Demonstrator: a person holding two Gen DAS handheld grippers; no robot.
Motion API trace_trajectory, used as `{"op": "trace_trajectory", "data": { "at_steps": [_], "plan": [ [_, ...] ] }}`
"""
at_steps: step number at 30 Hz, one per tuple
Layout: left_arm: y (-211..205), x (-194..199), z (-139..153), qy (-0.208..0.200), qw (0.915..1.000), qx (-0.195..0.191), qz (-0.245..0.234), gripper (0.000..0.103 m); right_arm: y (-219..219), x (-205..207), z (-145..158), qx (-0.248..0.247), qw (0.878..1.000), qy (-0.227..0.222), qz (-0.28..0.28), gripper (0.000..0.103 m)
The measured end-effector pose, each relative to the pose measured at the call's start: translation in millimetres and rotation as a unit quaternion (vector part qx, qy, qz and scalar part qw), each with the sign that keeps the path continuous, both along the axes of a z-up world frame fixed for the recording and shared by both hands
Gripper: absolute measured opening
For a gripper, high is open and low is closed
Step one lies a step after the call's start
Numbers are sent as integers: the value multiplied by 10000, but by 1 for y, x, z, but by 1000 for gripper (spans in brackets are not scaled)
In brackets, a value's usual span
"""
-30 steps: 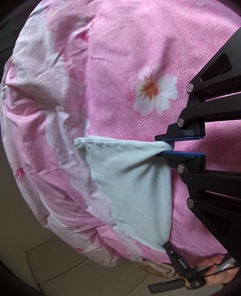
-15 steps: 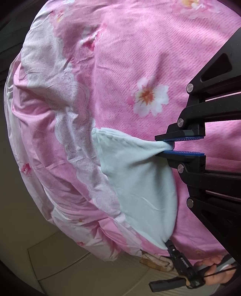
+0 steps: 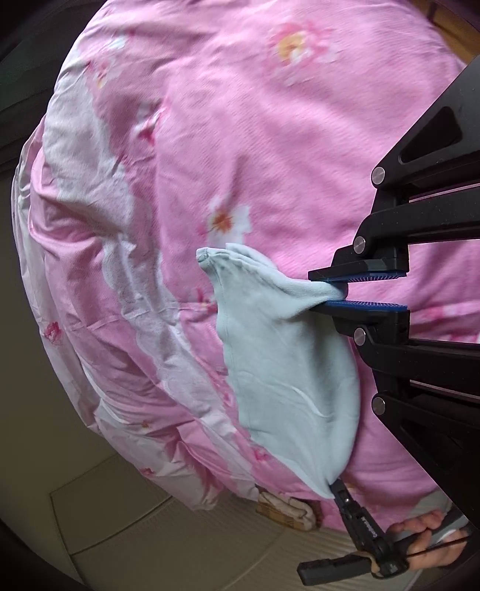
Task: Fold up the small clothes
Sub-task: 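Grasp the shirt edge with the right gripper while the left gripper grasps the corner, folding lengthwise, then open both grippers and move them back from the folded shirt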
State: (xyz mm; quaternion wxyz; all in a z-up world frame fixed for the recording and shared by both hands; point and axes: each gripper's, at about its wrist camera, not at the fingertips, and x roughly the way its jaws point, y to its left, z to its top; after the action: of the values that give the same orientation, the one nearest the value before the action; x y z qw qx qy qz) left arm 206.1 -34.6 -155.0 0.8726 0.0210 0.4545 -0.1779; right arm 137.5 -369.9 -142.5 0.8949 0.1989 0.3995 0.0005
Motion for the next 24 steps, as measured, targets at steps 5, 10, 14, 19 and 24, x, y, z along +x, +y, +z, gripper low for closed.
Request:
{"op": "trace_trajectory", "data": {
  "at_steps": [5,10,14,19,24],
  "plan": [
    [7,-10,-23,-16,9999,-9,120,14,4,-9,-23,-40,9997,246,-42,9],
    [8,-21,-27,-61,9999,-31,149,21,7,-14,-40,-106,9993,335,-131,11],
    [6,-38,-14,-164,9998,92,9,29,10,-24,-39,-35,9990,402,-168,21],
    [0,-44,14,-503,9987,-123,18,37,19,-48,-2,-733,9962,-248,-401,34],
    [-19,-13,5,-325,9968,-716,-113,40,34,-25,6,-688,9966,-445,-8,35]
  ]
}}
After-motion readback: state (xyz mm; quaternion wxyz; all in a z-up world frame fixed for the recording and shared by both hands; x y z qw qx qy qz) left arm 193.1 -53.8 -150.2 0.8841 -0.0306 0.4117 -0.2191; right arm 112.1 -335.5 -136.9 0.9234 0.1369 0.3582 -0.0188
